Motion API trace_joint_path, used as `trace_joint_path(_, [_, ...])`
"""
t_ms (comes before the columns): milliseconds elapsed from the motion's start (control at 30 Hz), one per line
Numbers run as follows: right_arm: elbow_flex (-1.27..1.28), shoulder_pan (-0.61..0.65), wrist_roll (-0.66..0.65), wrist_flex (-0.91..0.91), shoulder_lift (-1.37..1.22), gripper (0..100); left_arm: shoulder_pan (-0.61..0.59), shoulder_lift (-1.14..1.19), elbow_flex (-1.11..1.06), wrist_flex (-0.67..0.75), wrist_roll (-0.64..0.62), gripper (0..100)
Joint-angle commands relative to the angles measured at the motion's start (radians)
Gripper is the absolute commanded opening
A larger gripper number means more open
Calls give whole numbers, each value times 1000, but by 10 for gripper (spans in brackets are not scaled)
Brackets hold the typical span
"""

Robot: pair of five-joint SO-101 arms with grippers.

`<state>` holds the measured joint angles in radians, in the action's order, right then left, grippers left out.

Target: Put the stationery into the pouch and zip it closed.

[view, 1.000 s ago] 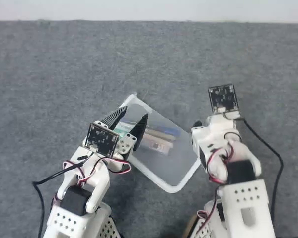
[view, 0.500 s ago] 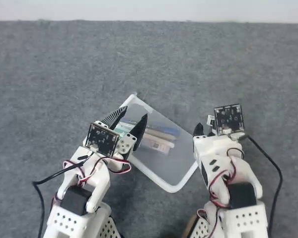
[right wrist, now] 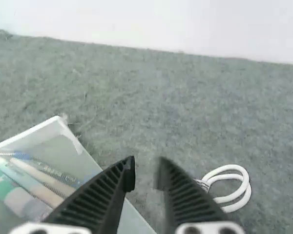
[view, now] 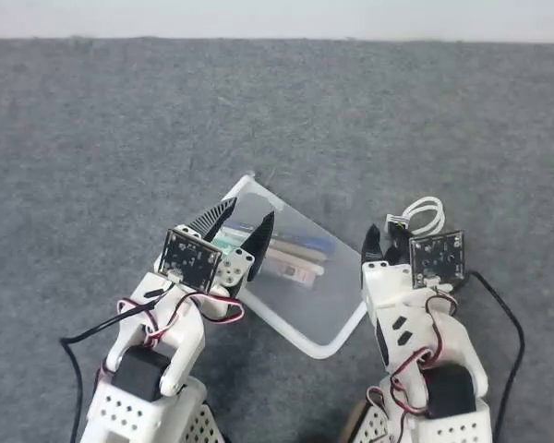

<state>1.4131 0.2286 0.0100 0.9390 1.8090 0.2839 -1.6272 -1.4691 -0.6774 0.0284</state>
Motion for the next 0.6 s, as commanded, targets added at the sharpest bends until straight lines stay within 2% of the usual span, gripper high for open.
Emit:
trace_joint_path(0, [3,12,12,-45,7,14,-6,-14,5,31,-14,181])
trace_joint_path(400, [51,76,5,-44,7,7,0,-14,5,31,-20,176])
trace_joint_path(567, [51,81,5,-50,7,7,2,-14,-1,60,-14,63])
